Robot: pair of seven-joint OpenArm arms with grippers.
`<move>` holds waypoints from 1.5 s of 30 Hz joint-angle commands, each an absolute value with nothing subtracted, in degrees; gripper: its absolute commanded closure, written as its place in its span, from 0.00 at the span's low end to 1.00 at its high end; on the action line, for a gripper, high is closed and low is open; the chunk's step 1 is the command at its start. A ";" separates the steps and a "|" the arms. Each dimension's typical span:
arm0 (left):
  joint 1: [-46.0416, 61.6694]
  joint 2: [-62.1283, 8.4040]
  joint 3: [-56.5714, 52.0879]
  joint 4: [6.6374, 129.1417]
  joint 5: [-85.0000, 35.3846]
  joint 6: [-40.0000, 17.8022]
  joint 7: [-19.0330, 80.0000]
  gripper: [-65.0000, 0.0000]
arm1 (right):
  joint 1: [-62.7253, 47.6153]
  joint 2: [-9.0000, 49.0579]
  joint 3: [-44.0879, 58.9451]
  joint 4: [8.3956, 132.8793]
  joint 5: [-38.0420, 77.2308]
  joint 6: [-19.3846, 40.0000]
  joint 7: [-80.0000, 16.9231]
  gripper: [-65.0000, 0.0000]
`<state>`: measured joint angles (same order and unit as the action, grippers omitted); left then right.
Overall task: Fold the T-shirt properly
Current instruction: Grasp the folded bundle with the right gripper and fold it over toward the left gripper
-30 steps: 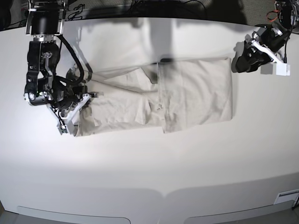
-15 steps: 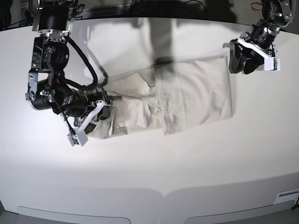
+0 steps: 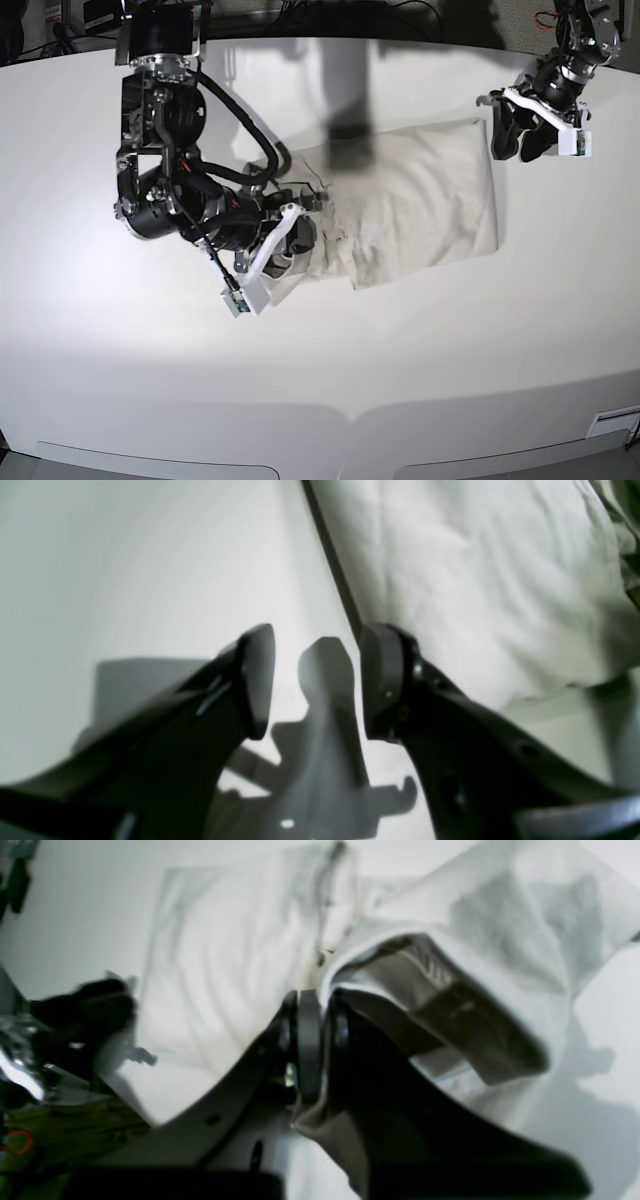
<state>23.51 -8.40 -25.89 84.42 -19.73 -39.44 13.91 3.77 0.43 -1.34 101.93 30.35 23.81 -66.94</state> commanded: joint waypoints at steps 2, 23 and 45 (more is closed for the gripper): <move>23.11 -8.88 -26.20 83.96 -20.84 -40.00 11.35 0.58 | 4.91 -0.97 -2.52 103.28 31.53 24.23 -65.89 1.00; 21.02 -8.23 -26.09 77.91 -20.80 -40.00 9.32 0.58 | 4.86 -9.00 -22.74 103.26 28.49 24.10 -61.54 1.00; 17.85 -8.25 -26.09 71.72 -20.80 -40.00 9.78 0.58 | 4.91 -9.00 -32.34 92.47 33.69 24.27 -47.22 1.00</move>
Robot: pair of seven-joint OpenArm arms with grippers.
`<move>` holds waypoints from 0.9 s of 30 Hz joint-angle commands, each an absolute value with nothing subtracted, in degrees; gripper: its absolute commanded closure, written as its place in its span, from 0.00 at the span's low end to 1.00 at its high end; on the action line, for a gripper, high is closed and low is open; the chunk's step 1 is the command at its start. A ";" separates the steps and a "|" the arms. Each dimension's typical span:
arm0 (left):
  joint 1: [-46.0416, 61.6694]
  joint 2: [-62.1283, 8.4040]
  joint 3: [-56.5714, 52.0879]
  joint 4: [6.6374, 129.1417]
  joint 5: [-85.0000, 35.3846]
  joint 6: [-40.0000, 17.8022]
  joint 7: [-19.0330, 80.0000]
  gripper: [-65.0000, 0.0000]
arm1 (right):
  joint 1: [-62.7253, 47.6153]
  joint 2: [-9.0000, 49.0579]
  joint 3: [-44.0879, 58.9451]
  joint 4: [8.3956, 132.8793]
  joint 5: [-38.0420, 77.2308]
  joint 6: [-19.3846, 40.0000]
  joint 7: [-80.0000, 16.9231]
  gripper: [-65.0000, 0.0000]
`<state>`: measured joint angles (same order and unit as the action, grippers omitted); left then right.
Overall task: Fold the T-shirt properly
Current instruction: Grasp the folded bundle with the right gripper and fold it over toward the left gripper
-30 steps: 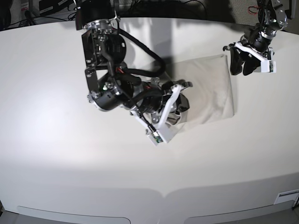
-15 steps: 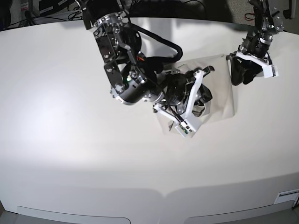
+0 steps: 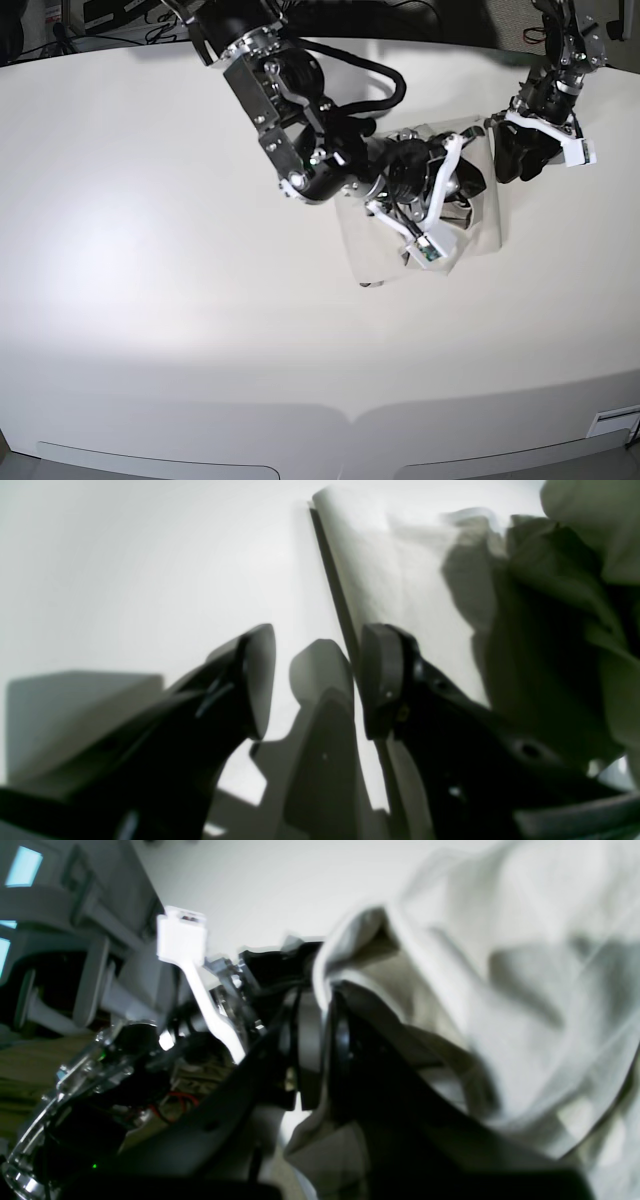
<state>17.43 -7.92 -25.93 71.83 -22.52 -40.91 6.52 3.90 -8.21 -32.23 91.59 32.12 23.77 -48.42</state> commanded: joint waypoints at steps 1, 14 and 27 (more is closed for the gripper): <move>17.87 -8.25 -26.09 71.72 -20.80 -40.00 10.00 0.58 | 4.91 -9.00 -33.50 92.12 33.65 24.27 -46.19 1.00; 17.96 -8.25 -26.09 71.72 -20.82 -40.00 10.70 0.58 | 4.91 -9.00 -38.48 91.94 29.74 24.21 -38.63 1.00; 18.26 -9.32 -26.11 71.72 -21.08 -40.00 11.03 0.58 | 7.86 -9.00 -38.65 91.94 30.39 27.33 -31.20 0.69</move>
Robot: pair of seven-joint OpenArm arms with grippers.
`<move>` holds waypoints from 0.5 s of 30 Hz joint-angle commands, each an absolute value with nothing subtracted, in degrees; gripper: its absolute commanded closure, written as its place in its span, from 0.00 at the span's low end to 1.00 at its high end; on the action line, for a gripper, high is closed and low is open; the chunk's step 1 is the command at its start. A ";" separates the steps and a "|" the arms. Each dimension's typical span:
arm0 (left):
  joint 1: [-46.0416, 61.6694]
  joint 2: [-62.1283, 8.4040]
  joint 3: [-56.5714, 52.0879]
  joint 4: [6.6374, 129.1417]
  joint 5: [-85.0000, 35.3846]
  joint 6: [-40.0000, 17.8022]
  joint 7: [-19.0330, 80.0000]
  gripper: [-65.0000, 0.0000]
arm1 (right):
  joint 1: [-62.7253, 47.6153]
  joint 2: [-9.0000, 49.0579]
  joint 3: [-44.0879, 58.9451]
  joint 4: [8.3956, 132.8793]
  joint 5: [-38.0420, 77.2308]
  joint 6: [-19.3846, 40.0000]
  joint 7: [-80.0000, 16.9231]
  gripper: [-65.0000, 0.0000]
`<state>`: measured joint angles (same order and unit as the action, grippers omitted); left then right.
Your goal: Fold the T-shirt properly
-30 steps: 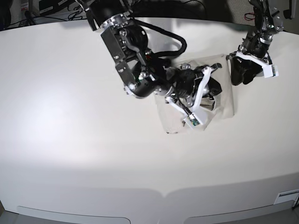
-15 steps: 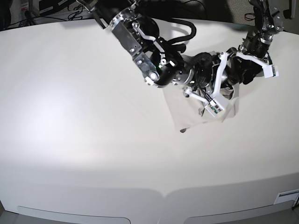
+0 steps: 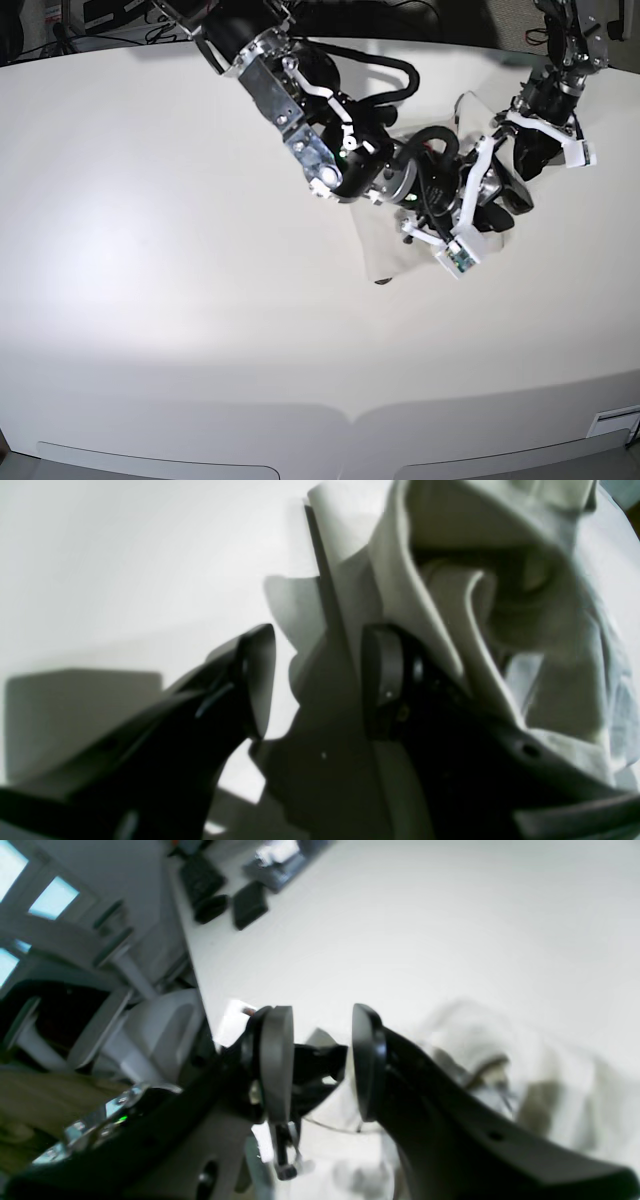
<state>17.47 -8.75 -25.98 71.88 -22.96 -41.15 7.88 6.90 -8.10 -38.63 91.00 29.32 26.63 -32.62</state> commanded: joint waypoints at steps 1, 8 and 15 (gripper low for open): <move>18.28 -9.74 -26.11 71.72 -21.32 -40.00 11.03 0.58 | 8.34 -9.00 -38.65 91.96 30.68 27.73 -31.35 0.69; 20.18 -15.38 -26.13 71.88 -30.76 -40.00 11.07 0.58 | 12.91 -9.00 -35.55 92.03 26.68 27.90 -37.91 0.69; 23.20 -17.98 -26.13 78.13 -36.69 -40.00 16.16 0.58 | 18.06 -9.00 -23.44 92.03 26.74 27.90 -48.62 0.71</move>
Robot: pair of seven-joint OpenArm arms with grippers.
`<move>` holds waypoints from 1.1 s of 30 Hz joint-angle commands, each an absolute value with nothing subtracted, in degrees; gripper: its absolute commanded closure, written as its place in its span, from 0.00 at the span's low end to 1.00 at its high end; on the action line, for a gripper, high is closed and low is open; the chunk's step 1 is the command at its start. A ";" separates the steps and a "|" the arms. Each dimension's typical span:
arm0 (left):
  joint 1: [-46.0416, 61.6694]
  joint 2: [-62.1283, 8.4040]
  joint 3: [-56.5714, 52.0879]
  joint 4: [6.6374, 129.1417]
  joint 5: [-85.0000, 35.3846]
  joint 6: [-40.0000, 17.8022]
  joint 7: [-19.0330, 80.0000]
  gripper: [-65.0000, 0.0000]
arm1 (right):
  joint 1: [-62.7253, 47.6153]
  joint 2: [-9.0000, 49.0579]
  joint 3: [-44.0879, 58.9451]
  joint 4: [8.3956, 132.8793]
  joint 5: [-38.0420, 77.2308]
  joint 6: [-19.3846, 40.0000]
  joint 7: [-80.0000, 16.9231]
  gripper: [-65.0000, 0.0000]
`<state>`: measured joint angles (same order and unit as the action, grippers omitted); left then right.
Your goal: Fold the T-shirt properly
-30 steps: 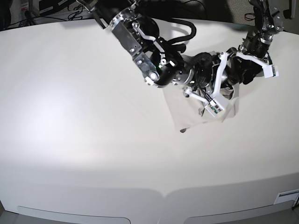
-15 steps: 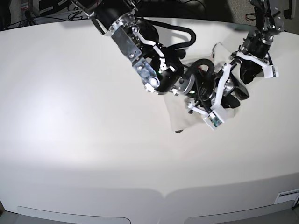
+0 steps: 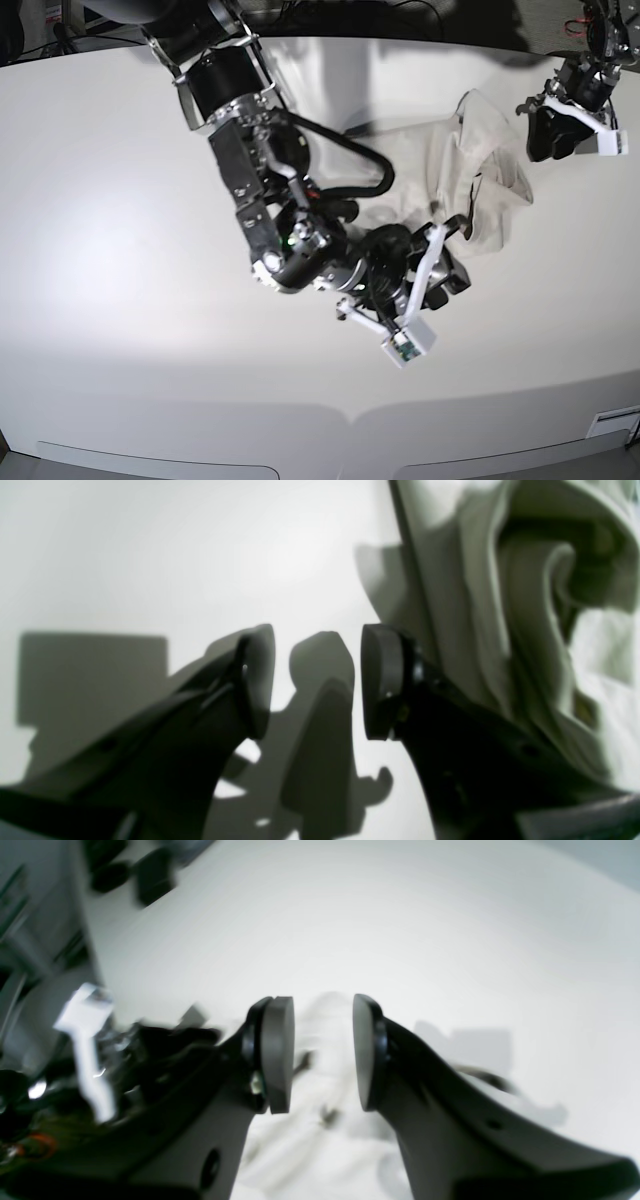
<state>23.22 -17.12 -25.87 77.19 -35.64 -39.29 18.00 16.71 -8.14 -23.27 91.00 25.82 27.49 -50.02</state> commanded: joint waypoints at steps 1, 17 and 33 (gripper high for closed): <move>23.64 -17.96 -26.11 79.92 -37.82 -40.00 17.39 0.60 | 18.41 -9.00 -21.45 92.03 26.74 27.90 -49.63 0.74; 25.71 -17.96 -26.11 98.48 -42.72 -40.00 28.86 1.00 | 16.14 2.79 -12.27 92.03 26.83 27.86 -52.10 1.00; 25.30 -5.17 -26.09 98.45 -32.77 -40.00 30.02 1.00 | 15.84 4.12 -12.27 92.03 27.22 27.86 -52.42 1.00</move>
